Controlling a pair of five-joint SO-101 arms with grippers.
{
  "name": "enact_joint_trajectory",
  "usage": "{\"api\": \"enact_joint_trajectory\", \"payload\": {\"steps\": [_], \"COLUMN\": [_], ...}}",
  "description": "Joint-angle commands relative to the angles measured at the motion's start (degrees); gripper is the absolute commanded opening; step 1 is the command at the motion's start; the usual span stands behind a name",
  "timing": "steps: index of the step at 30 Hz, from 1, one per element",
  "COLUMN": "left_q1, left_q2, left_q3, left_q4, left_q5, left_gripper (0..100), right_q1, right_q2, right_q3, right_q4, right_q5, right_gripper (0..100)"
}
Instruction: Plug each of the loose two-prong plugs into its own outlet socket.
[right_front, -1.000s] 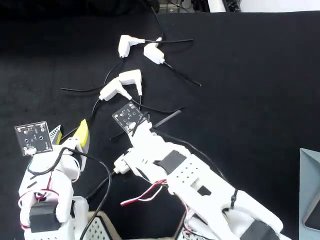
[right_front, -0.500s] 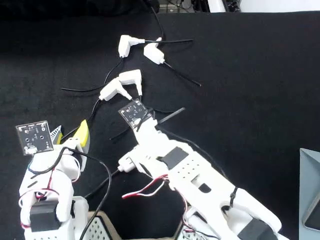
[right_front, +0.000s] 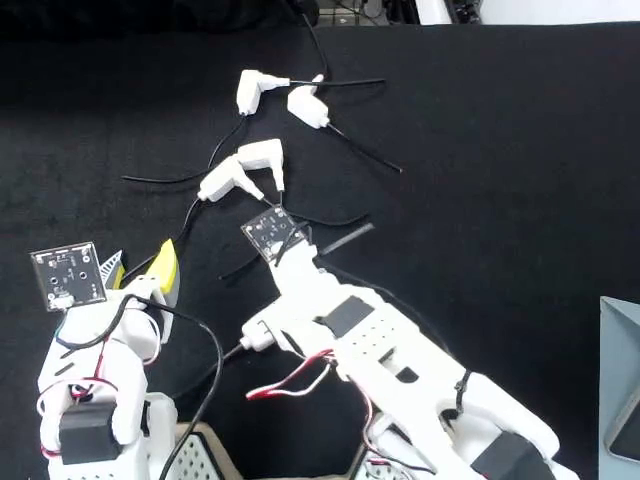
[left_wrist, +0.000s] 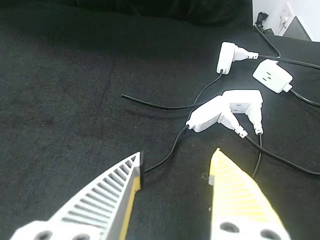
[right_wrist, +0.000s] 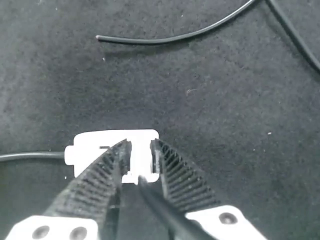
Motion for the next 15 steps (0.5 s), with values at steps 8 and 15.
{"api": "enact_joint_trajectory", "payload": {"steps": [8, 15], "left_q1": [0.1, 3.6], "left_q2": [-0.3, -0.3], "left_q3": [-0.1, -0.5], "left_q4": [-1.2, 0.8], "left_q5": [-0.1, -2.8], "left_gripper": [23, 31], "right_q1": [-0.6, -0.6], "right_q2": [8.1, 8.1], "right_q3": [-4.1, -19.5], "right_q4": [0.6, 22.6], "right_q5": [-0.5, -0.7], "right_gripper": [1.4, 17.8]}}
